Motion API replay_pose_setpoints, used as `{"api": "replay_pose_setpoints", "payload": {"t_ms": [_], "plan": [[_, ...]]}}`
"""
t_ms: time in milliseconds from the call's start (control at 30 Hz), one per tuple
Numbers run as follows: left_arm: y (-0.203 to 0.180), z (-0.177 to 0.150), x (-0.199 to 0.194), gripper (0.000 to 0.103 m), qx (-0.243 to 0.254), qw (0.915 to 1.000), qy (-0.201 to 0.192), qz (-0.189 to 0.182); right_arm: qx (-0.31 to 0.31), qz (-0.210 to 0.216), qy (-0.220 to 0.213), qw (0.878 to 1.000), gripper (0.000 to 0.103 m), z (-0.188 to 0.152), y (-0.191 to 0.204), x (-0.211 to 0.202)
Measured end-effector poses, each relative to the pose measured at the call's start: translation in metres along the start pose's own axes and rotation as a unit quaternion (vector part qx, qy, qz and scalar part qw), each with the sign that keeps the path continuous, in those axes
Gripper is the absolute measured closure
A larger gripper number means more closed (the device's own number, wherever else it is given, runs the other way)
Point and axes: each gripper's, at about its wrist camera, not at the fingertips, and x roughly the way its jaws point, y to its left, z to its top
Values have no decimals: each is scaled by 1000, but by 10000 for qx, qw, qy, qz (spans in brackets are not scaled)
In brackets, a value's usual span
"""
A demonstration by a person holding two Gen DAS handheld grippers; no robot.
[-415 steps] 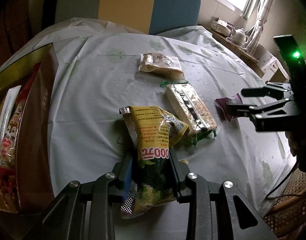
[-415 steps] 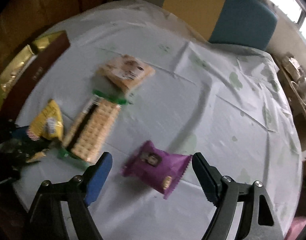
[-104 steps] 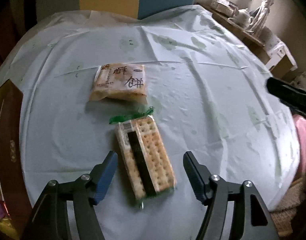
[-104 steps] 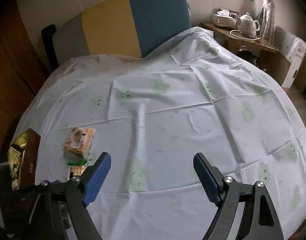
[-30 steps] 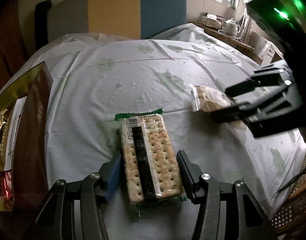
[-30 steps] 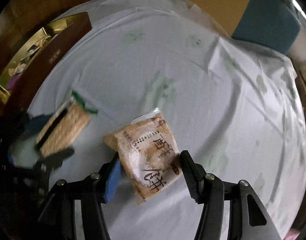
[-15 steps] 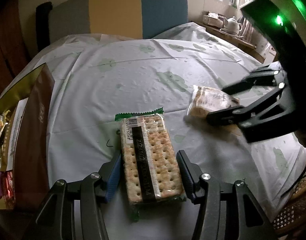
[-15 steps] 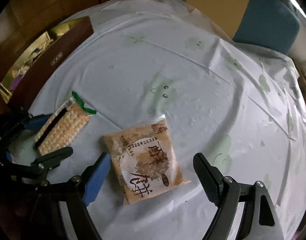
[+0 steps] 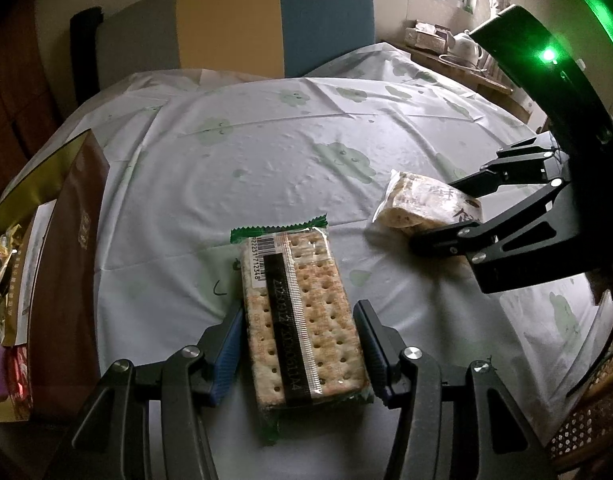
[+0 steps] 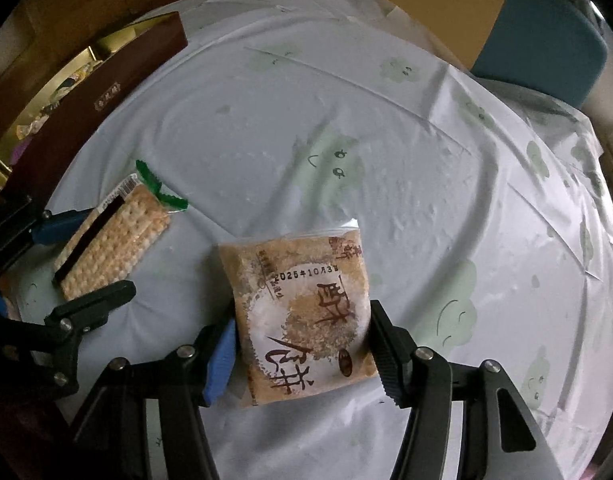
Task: Organize snacks
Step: 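Lower the cracker pack into the gold tray and open the left gripper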
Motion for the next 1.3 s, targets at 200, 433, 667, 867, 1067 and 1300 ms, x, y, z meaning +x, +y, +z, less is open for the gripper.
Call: {"api": "replay_pose_setpoints", "payload": {"t_ms": [200, 433, 667, 867, 1067, 1300], "plan": [[0, 0, 0, 48, -10, 10000, 3, -13, -40, -52, -18, 10000, 42, -5, 5, -5], [5, 2, -1, 53, -111, 9999, 42, -45, -299, -322, -61, 9990, 43, -5, 18, -6], [9, 5, -9, 53, -215, 9997, 75, -12, -203, -158, -52, 9997, 43, -6, 10, -6], [10, 10, -30, 53, -203, 9996, -156, 79, -319, -223, -131, 9992, 43, -8, 14, -6], [16, 20, -62, 53, -211, 9982, -519, 234, -380, -278, -199, 9987, 43, -12, 16, -5], [32, 28, -86, 53, -326, 9957, -760, 406, -400, -285, -233, 9985, 43, -12, 15, -11]]}}
